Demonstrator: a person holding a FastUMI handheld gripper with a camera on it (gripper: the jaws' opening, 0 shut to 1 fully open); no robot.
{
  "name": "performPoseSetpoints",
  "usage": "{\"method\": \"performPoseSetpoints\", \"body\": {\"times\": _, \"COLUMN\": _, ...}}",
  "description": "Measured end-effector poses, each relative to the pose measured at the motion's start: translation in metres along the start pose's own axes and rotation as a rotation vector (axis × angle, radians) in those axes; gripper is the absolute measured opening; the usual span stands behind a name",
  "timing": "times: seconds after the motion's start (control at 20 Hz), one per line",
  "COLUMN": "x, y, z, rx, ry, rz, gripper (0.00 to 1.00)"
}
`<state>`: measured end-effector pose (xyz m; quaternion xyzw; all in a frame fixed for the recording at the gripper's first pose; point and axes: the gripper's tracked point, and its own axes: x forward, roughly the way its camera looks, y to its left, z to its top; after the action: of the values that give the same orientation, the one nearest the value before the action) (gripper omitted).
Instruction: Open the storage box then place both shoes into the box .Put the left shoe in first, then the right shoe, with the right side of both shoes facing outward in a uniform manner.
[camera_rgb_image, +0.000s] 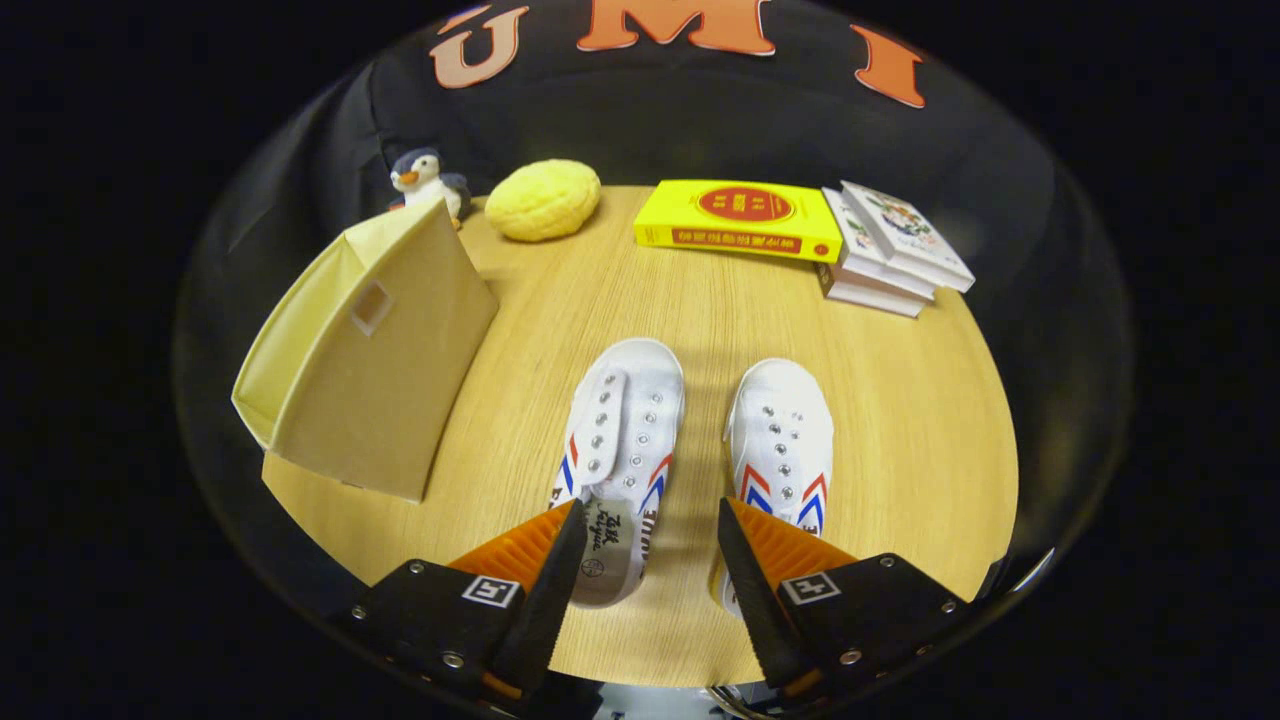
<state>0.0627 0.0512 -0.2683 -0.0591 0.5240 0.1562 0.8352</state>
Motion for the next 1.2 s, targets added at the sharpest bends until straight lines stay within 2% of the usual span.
{"method": "performPoseSetpoints", "body": {"times": 0.25, "x": 0.043, "y": -0.003, "z": -0.020, "rx": 0.028, "ry": 0.204, "rz": 0.040, "gripper": 0.67}}
{"method": "performPoseSetpoints", "body": {"times": 0.4, "x": 0.056, "y": 0.000, "z": -0.029, "rx": 0.035, "ry": 0.289, "rz": 0.052, "gripper": 0.65}}
{"method": "performPoseSetpoints", "body": {"times": 0.5, "x": 0.057, "y": 0.009, "z": -0.027, "rx": 0.078, "ry": 0.320, "rz": 0.086, "gripper": 0.48}}
{"method": "performPoseSetpoints", "body": {"times": 0.55, "x": 0.055, "y": 0.014, "z": -0.027, "rx": 0.104, "ry": 0.343, "rz": 0.107, "gripper": 0.31}}
{"method": "performPoseSetpoints", "body": {"times": 0.65, "x": 0.055, "y": 0.010, "z": -0.028, "rx": 0.181, "ry": 0.350, "rz": 0.099, "gripper": 0.11}}
{"method": "performPoseSetpoints", "body": {"times": 0.75, "x": 0.055, "y": 0.010, "z": -0.027, "rx": 0.197, "ry": 0.301, "rz": 0.117, "gripper": 0.00}}
{"method": "performPoseSetpoints", "body": {"times": 0.95, "x": 0.051, "y": 0.013, "z": -0.026, "rx": 0.176, "ry": 0.225, "rz": 0.147, "gripper": 0.00}}
{"method": "performPoseSetpoints", "body": {"times": 1.2, "x": 0.037, "y": 0.019, "z": -0.010, "rx": 0.247, "ry": 0.152, "rz": 0.182, "gripper": 0.00}}
